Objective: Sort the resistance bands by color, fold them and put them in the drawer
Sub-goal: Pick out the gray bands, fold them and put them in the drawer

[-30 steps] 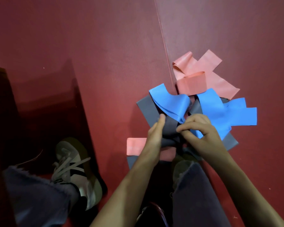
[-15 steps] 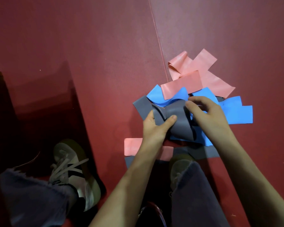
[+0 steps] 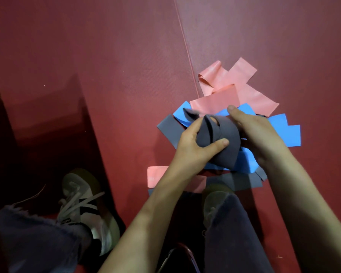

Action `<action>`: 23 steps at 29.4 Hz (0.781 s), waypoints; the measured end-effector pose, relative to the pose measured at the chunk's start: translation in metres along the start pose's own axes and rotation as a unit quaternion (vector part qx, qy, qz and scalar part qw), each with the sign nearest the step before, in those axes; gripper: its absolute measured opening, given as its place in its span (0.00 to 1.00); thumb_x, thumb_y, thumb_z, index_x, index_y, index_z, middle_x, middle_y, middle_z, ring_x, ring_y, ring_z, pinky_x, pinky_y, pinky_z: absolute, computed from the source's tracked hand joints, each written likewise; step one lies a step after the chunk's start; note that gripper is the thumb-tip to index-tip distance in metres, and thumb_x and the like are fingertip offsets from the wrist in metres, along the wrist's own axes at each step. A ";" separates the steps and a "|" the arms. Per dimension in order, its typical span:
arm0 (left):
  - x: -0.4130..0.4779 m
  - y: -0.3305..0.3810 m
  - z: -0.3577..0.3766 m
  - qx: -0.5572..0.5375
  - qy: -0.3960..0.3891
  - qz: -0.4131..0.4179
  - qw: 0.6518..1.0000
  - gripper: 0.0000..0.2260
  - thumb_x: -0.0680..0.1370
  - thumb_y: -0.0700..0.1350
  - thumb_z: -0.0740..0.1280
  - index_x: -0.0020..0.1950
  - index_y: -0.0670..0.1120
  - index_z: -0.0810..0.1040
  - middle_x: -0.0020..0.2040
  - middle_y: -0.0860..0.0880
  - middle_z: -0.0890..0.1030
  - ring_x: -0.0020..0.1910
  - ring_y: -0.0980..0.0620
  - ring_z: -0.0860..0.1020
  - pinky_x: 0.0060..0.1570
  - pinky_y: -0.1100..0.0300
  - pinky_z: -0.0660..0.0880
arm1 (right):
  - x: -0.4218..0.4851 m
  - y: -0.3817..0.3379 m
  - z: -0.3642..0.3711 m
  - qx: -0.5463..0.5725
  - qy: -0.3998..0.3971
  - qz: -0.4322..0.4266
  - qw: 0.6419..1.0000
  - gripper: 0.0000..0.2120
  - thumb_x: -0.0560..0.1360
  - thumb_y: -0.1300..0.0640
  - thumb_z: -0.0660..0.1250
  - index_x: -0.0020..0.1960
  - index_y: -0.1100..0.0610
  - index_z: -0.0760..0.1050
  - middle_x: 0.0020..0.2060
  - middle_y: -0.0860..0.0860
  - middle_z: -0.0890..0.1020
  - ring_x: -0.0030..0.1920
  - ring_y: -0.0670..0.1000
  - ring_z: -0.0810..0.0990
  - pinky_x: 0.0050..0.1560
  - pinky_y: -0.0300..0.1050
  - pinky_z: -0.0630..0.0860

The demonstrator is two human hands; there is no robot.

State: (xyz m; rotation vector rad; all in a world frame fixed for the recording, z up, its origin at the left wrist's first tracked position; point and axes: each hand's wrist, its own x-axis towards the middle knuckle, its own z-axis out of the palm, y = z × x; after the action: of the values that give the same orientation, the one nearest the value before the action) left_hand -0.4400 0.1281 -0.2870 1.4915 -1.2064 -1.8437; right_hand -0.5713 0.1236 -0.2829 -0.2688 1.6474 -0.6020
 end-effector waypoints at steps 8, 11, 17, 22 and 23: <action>0.003 0.003 -0.007 -0.009 -0.019 -0.020 1.000 0.13 0.65 0.39 0.70 0.45 0.53 0.74 0.43 0.55 0.79 0.41 0.63 0.78 0.49 0.67 0.76 | -0.002 -0.011 0.003 0.236 -0.032 -0.096 0.967 0.05 0.75 0.62 0.61 0.43 0.54 0.72 0.24 0.42 0.80 0.26 0.38 0.75 0.30 0.30 0.72; 0.006 0.003 -0.012 -0.020 -0.004 -0.055 0.998 0.15 0.62 0.40 0.71 0.45 0.53 0.73 0.43 0.54 0.79 0.43 0.60 0.77 0.50 0.65 0.75 | -0.001 -0.007 0.007 0.278 -0.054 -0.092 0.955 0.08 0.75 0.63 0.61 0.54 0.57 0.72 0.30 0.43 0.83 0.33 0.41 0.80 0.36 0.33 0.77; 0.008 0.006 -0.020 -0.105 -0.126 -0.205 0.965 0.22 0.71 0.27 0.64 0.63 0.41 0.70 0.47 0.49 0.79 0.39 0.60 0.80 0.44 0.68 0.78 | -0.006 0.003 0.014 0.261 -0.029 -0.101 0.960 0.12 0.75 0.66 0.59 0.52 0.51 0.73 0.36 0.50 0.81 0.31 0.43 0.80 0.36 0.36 0.78; 0.011 -0.002 -0.026 -0.089 -0.081 -0.242 0.963 0.13 0.75 0.32 0.61 0.59 0.42 0.75 0.38 0.53 0.82 0.35 0.59 0.80 0.42 0.65 0.77 | -0.006 0.006 0.011 0.284 -0.001 -0.143 0.948 0.15 0.75 0.69 0.58 0.50 0.50 0.71 0.34 0.46 0.82 0.31 0.43 0.79 0.34 0.35 0.77; 0.012 -0.005 -0.026 -0.078 -0.051 -0.244 0.965 0.10 0.76 0.35 0.61 0.54 0.44 0.76 0.35 0.54 0.82 0.34 0.59 0.80 0.40 0.64 0.77 | -0.006 0.005 0.009 0.288 -0.008 -0.149 0.946 0.15 0.75 0.69 0.58 0.50 0.50 0.71 0.37 0.47 0.82 0.32 0.43 0.79 0.35 0.35 0.77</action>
State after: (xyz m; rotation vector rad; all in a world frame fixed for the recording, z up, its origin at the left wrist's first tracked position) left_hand -0.4182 0.1122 -0.2980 1.7293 -0.7526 -2.2938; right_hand -0.5610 0.1289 -0.2810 -0.0896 1.3531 -1.2740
